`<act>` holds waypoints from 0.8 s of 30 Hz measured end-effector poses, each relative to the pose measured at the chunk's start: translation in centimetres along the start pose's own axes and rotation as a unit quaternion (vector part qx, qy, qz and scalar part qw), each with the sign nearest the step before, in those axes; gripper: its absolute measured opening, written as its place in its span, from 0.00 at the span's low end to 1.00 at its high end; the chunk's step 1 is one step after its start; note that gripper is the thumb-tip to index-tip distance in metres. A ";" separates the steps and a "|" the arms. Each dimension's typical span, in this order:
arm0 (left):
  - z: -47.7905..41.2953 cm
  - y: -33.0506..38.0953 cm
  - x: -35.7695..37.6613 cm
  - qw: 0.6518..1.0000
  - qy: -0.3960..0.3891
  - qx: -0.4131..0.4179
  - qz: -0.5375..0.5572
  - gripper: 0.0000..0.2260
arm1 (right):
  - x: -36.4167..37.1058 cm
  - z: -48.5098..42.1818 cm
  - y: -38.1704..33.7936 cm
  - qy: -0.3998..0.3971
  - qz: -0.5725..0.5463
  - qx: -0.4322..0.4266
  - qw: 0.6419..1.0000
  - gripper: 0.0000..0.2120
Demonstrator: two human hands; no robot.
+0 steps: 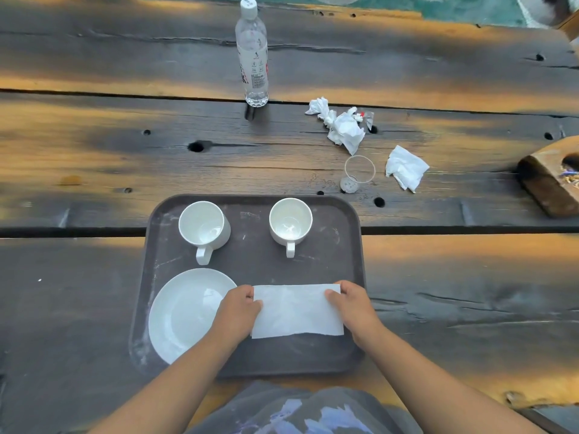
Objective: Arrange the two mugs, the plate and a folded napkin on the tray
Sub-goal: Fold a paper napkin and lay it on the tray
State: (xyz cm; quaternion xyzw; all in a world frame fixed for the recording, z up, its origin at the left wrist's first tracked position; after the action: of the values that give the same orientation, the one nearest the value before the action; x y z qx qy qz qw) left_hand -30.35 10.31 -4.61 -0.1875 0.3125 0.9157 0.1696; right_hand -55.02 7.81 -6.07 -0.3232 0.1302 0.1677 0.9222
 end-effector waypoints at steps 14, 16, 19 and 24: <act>0.3 -0.2 -0.1 0.999 0.013 0.016 -0.043 0.12 | -0.1 -0.1 -0.6 -0.019 0.022 -0.001 1.000 0.07; 0.4 -0.2 -0.1 0.999 0.010 0.014 -0.043 0.09 | -0.3 0.0 -0.7 -0.022 0.023 -0.003 0.999 0.07; 0.5 -0.2 -0.3 0.999 0.004 0.014 -0.031 0.06 | -0.4 0.2 -0.6 -0.032 0.029 -0.004 0.999 0.07; 0.9 -0.3 -0.4 1.000 -0.008 0.017 -0.013 0.05 | -0.6 0.5 -0.6 -0.046 0.050 -0.016 0.998 0.06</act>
State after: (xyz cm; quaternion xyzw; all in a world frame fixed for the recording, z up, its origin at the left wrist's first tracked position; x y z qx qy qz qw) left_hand -30.04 11.03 -3.95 -0.1816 0.3242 0.9093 0.1875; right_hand -55.27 7.59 -5.13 -0.3232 0.1010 0.2306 0.9122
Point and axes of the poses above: each hand's wrist, its own z-axis away from the middle knuckle, its own x-axis out of the palm, y = z × x, the point moved 4 cm from there along -z, towards the middle knuckle, and after that the axes turned 1 degree about -x, right-handed, at the moved point
